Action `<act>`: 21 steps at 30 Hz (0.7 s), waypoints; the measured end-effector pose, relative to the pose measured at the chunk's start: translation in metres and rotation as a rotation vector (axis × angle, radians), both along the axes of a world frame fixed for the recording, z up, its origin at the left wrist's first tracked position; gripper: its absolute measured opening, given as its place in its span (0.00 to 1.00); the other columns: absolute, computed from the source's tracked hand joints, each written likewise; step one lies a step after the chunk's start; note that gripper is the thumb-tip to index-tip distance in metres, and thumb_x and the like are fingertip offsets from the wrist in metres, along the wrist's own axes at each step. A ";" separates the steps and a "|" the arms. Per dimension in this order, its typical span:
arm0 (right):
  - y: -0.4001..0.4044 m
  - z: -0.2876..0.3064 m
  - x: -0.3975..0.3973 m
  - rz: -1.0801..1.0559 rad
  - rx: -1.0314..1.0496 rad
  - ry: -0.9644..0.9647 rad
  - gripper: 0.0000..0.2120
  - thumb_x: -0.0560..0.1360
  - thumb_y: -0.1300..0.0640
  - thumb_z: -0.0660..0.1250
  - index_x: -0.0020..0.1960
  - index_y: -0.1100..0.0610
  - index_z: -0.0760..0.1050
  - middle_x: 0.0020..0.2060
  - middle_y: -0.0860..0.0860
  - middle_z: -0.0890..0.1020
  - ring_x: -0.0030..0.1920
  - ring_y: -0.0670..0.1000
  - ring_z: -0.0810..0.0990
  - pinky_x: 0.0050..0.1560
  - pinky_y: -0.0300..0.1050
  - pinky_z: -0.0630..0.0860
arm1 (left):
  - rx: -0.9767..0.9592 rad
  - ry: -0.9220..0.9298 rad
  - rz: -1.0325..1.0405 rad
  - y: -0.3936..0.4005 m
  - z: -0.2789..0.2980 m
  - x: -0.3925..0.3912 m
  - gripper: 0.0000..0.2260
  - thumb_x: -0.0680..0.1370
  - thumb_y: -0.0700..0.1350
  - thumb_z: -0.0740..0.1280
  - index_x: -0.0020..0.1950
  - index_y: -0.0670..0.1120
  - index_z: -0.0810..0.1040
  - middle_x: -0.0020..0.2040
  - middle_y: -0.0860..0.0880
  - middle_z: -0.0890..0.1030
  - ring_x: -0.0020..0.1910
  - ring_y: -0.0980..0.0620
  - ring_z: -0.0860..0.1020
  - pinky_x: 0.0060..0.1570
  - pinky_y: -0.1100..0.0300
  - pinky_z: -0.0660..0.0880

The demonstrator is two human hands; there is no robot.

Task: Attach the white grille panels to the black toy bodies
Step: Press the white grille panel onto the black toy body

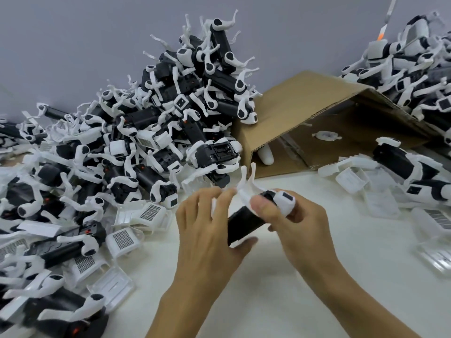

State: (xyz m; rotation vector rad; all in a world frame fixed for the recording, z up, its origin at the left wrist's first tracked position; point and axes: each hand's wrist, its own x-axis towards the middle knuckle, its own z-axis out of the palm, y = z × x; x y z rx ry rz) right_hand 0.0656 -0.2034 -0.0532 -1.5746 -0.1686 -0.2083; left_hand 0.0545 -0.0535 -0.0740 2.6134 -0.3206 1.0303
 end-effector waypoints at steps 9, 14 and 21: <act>-0.001 0.007 0.006 0.120 0.152 0.131 0.31 0.67 0.24 0.63 0.54 0.46 0.82 0.45 0.49 0.87 0.48 0.51 0.87 0.44 0.45 0.80 | -1.456 0.204 -0.307 0.001 0.019 -0.002 0.13 0.72 0.55 0.73 0.55 0.54 0.81 0.46 0.45 0.85 0.47 0.47 0.82 0.54 0.50 0.76; 0.003 -0.006 -0.005 0.213 -0.236 -0.321 0.29 0.65 0.41 0.79 0.64 0.45 0.78 0.56 0.43 0.82 0.59 0.49 0.80 0.49 0.39 0.79 | -2.082 0.526 -0.525 0.005 0.020 0.000 0.17 0.78 0.51 0.63 0.53 0.39 0.85 0.49 0.39 0.82 0.45 0.42 0.82 0.47 0.50 0.81; 0.005 -0.015 -0.005 0.255 -0.290 -0.382 0.15 0.66 0.54 0.79 0.51 0.44 0.81 0.63 0.46 0.73 0.68 0.47 0.73 0.66 0.34 0.70 | -2.146 0.672 -0.618 -0.012 0.015 -0.006 0.19 0.79 0.50 0.60 0.53 0.38 0.85 0.46 0.40 0.83 0.42 0.47 0.82 0.49 0.57 0.80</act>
